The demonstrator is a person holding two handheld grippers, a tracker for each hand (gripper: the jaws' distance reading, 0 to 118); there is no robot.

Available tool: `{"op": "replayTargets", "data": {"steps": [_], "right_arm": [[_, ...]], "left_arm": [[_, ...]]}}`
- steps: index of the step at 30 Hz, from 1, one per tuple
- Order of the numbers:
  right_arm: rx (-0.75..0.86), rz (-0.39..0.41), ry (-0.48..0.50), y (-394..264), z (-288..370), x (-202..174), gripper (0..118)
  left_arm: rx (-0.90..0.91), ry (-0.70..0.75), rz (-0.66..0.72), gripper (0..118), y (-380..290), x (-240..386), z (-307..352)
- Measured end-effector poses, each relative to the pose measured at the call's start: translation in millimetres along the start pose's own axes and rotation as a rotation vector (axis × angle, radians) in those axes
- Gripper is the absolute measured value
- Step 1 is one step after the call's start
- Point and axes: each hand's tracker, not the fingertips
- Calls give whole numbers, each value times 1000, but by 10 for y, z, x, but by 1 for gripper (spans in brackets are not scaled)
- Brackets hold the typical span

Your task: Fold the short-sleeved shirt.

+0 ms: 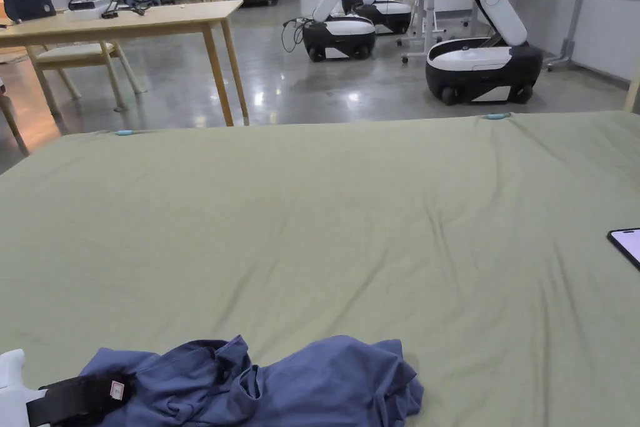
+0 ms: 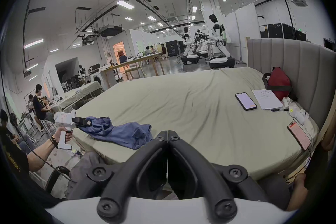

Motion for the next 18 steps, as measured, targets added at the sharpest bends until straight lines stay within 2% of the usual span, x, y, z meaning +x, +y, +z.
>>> {"op": "replayTargets", "data": {"steps": [3,8,18], "right_arm": [[-3,0,11,-3,-10,-11,0],[-2,4,11,-6,32,-6,0],[-1,-20,-18,-65,140,110,1]], "left_arm": [[-3,-17,-87,13,26,361,14],[-7,-132,-176,13,49,1020,0],[-151,-239,-165,13,-217,1780,-1011]]}}
